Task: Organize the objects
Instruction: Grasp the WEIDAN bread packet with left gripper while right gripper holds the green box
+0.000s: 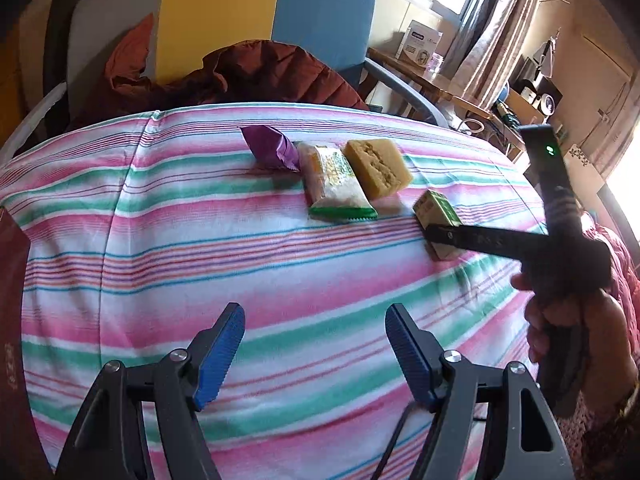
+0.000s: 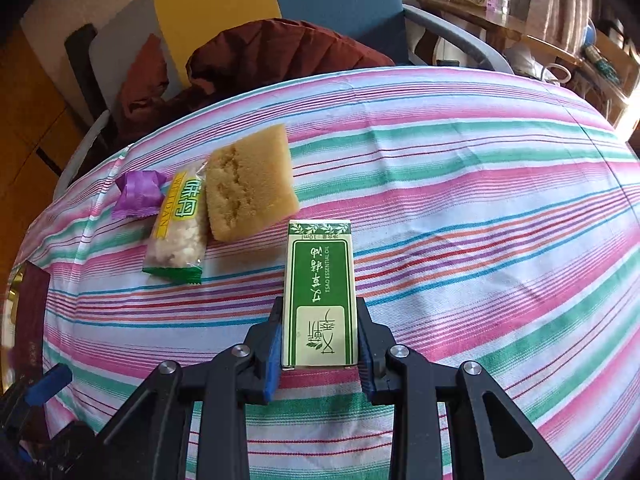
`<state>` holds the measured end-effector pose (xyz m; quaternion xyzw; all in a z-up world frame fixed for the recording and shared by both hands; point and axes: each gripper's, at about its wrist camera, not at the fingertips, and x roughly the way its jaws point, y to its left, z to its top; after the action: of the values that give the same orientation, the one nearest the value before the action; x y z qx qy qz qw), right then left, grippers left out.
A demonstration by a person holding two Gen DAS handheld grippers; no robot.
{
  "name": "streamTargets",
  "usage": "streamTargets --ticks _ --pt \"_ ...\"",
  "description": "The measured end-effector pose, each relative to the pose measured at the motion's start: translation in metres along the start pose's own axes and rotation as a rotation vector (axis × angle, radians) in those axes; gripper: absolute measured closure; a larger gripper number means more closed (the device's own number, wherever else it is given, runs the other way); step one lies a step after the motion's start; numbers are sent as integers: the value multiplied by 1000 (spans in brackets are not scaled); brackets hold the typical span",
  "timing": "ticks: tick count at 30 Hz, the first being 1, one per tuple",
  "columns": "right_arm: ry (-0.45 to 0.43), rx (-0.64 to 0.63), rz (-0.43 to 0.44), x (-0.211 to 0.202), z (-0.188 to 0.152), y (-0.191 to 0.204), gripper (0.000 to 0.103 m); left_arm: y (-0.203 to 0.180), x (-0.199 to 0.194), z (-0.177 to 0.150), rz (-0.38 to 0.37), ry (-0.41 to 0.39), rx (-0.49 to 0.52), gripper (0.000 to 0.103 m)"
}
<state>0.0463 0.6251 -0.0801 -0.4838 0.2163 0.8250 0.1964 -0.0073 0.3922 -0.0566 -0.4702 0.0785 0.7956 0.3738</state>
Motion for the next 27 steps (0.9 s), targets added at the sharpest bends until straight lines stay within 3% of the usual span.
streamTargets --ticks 3,9,12,15,19,21,27 --pt "11 6 -26 0 2 -4 72 -4 23 19 15 25 -26 29" --pt "32 44 9 1 7 -12 72 -13 64 52 49 44 -44 29" --pt "37 49 9 2 7 -12 72 -22 73 62 37 24 -14 29" --pt "41 45 3 3 9 -13 72 -31 88 67 76 28 27 29" --pt "46 48 8 5 11 -11 72 -32 92 67 88 -25 70 30" --pt "49 56 15 5 13 -12 72 -33 90 58 119 -58 128 42" --pt "48 49 7 4 15 -17 72 -19 70 38 63 -83 105 45"
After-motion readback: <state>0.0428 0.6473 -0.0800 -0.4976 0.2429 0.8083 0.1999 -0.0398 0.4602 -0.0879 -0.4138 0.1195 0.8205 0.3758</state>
